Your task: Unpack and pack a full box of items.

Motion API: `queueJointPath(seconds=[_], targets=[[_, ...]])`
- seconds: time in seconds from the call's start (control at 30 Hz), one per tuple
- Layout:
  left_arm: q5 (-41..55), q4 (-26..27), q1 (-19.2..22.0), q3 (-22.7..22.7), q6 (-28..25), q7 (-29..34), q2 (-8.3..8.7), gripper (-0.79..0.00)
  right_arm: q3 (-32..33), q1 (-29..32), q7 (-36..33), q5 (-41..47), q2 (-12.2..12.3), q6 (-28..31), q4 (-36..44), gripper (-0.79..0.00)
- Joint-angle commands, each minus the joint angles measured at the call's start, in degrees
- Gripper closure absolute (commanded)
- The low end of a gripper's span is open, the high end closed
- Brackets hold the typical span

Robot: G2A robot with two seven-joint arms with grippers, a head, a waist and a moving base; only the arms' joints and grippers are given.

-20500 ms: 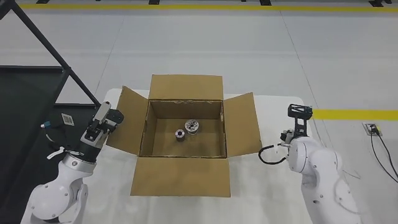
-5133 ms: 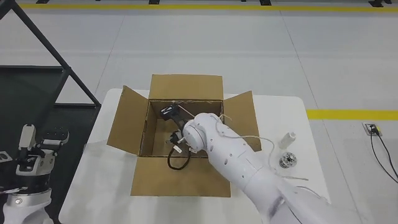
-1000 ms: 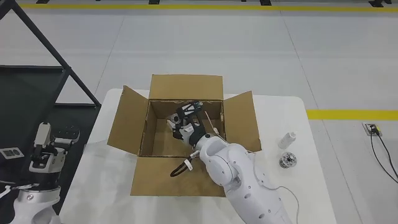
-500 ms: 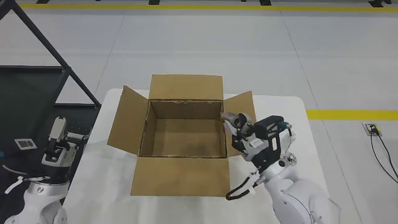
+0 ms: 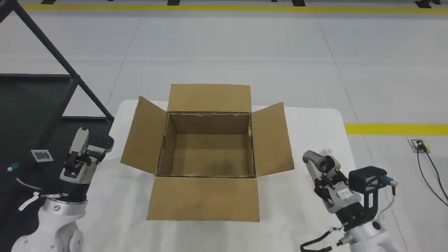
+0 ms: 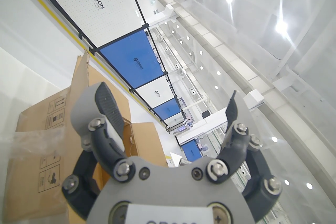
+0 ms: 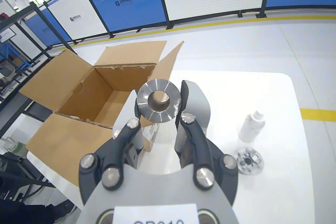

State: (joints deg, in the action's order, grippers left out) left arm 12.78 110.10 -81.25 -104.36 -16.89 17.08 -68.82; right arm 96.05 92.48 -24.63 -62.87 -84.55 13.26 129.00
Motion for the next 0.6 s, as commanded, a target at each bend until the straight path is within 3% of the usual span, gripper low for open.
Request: queueJointPath(seconds=[0.0,0.23,0.57], targets=[[-0.27,-0.02,0.13,0.25,0.08,-0.14,0.0,-0.785,0.97,0.71,-1.41,-1.68,0.28,0.42,-0.8,0.0],[-1.21,-0.07,0.6,1.09,0.41,-0.43,0.0,-0.785,-1.18,-1.01,-9.48,-9.33,1.03,-1.06,-6.25,0.0],[-1.99,-0.05,0.66,1.45,0.51,-0.95,0.02,-0.785,-5.92,-10.7,-16.86,-16.77,1.38,-8.24,-18.05,0.0]])
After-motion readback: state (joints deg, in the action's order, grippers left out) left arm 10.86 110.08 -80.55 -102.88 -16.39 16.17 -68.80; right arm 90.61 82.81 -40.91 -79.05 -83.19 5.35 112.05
